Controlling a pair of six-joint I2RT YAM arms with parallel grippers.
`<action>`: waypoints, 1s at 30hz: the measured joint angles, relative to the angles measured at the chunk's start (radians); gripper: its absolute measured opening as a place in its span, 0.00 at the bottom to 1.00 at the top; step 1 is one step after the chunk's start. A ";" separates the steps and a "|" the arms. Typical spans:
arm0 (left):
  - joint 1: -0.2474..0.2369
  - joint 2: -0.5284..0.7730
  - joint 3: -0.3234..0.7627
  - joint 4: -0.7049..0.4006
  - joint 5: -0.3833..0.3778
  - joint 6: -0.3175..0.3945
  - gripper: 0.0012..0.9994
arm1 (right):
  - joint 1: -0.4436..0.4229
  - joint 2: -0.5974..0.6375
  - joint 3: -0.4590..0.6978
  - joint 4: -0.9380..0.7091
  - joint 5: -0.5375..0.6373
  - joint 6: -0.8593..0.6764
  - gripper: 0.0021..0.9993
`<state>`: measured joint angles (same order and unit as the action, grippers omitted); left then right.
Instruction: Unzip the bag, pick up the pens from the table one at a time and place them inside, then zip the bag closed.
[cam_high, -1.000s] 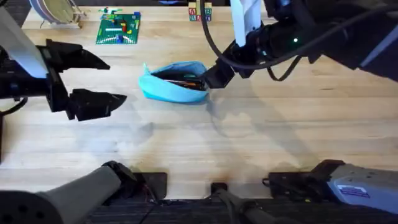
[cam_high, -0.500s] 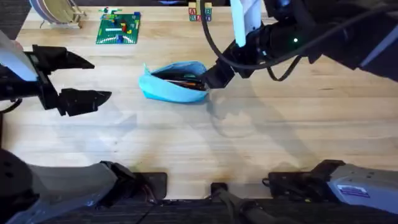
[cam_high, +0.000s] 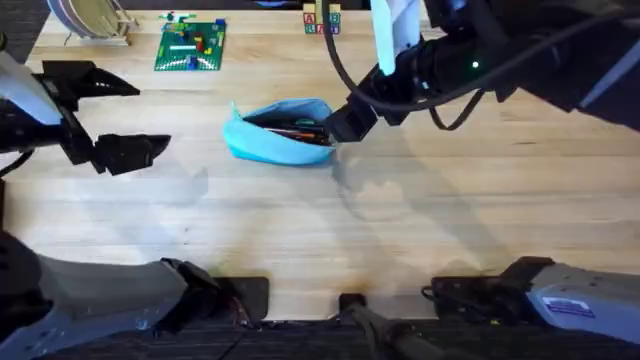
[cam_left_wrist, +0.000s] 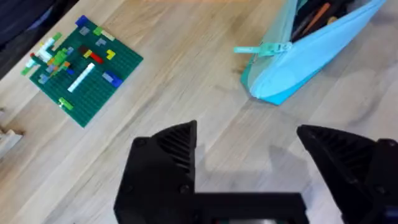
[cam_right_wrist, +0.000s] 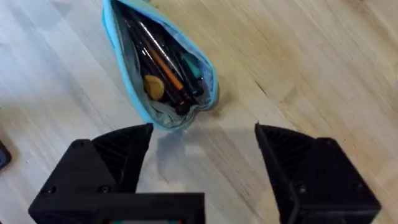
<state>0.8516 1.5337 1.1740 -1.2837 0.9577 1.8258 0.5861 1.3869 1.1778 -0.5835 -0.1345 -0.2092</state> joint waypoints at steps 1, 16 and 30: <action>0.000 0.000 0.000 0.008 0.000 0.000 0.99 | 0.000 0.000 0.000 0.000 0.000 0.000 1.00; 0.000 0.010 0.000 0.039 0.031 0.000 0.99 | 0.000 0.000 0.000 0.000 0.000 0.000 1.00; 0.000 0.139 0.000 0.058 0.114 0.000 0.99 | 0.000 0.000 0.000 0.006 0.000 0.000 1.00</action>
<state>0.8516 1.6726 1.1740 -1.2258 1.0720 1.8259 0.5861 1.3869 1.1778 -0.5777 -0.1345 -0.2089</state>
